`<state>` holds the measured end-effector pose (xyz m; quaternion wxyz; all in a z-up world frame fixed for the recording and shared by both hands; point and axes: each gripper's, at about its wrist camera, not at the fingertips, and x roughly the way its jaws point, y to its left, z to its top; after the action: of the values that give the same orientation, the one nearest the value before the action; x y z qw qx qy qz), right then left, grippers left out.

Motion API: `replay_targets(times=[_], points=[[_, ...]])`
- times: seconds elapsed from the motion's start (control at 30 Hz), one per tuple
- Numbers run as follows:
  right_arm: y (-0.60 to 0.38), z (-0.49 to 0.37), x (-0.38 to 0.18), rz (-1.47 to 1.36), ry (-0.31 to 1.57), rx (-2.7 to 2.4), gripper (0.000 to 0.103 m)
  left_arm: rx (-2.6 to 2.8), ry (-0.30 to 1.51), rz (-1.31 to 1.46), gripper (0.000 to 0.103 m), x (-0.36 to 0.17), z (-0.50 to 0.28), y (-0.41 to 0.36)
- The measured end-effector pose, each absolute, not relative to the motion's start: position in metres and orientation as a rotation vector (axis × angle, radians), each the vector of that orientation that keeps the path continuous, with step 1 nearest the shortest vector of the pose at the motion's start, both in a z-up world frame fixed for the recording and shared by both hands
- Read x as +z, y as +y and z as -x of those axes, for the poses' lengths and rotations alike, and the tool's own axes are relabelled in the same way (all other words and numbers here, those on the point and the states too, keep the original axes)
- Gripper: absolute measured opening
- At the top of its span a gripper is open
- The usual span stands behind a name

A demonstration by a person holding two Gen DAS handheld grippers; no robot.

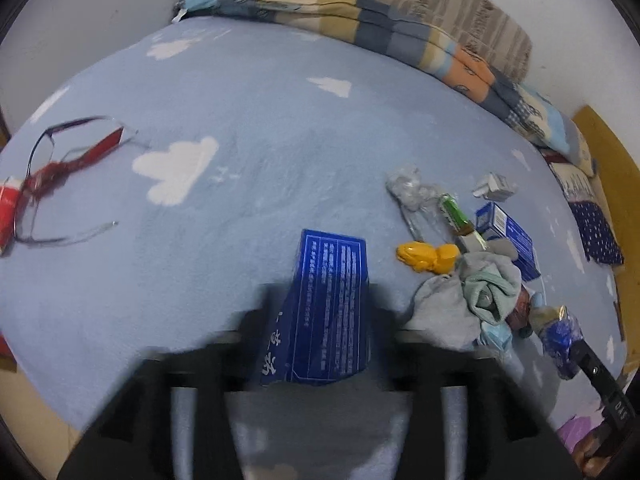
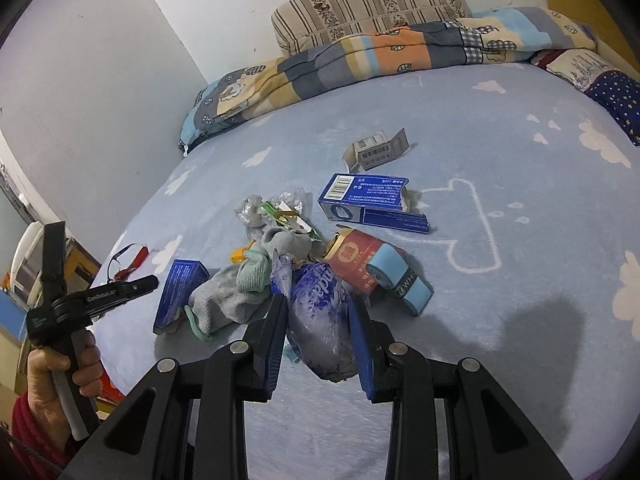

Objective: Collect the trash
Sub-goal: 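Grasp the blue medicine box with the left tool while the right tool grasps the crumpled plastic bag, then carry the plastic bag in the right tool to the purple basket and release it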

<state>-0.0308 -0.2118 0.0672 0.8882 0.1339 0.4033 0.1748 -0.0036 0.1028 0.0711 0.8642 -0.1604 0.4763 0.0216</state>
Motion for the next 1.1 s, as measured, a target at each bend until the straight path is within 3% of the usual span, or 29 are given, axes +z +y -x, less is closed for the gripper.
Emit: replay_targets(times=[0.43, 0.47, 0.57, 0.6, 0.63, 0.73, 1.1], points=[[-0.213, 0.03, 0.064, -0.286, 0.85, 0.364, 0.031, 0.055, 1.112, 0.205, 0.067, 0.036, -0.022, 0.085], [-0.213, 0.03, 0.063, -0.277, 0.859, 0.358, 0.031, 0.055, 1.119, 0.187, 0.063, 0.033, -0.024, 0.083], [-0.209, 0.027, 0.051, -0.259, 0.948, 0.409, 0.032, 0.065, 1.156, 0.109, 0.034, 0.024, -0.028, 0.075], [-0.205, 0.029, 0.046, -0.235, 0.994, 0.446, 0.033, 0.057, 1.159, 0.099, 0.033, 0.023, -0.029, 0.074], [-0.198, 0.036, 0.044, -0.175, 1.015, 0.462, 0.035, 0.057, 1.157, 0.089, 0.032, 0.023, -0.029, 0.073], [-0.184, 0.062, 0.052, 0.043, 0.941, 0.439, 0.073, 0.05, 1.163, 0.087, 0.031, 0.02, -0.03, 0.076], [-0.171, 0.057, 0.003, 0.078, 1.101, 0.4, 0.074, 0.058, 1.148, 0.053, 0.032, 0.013, -0.037, 0.074]])
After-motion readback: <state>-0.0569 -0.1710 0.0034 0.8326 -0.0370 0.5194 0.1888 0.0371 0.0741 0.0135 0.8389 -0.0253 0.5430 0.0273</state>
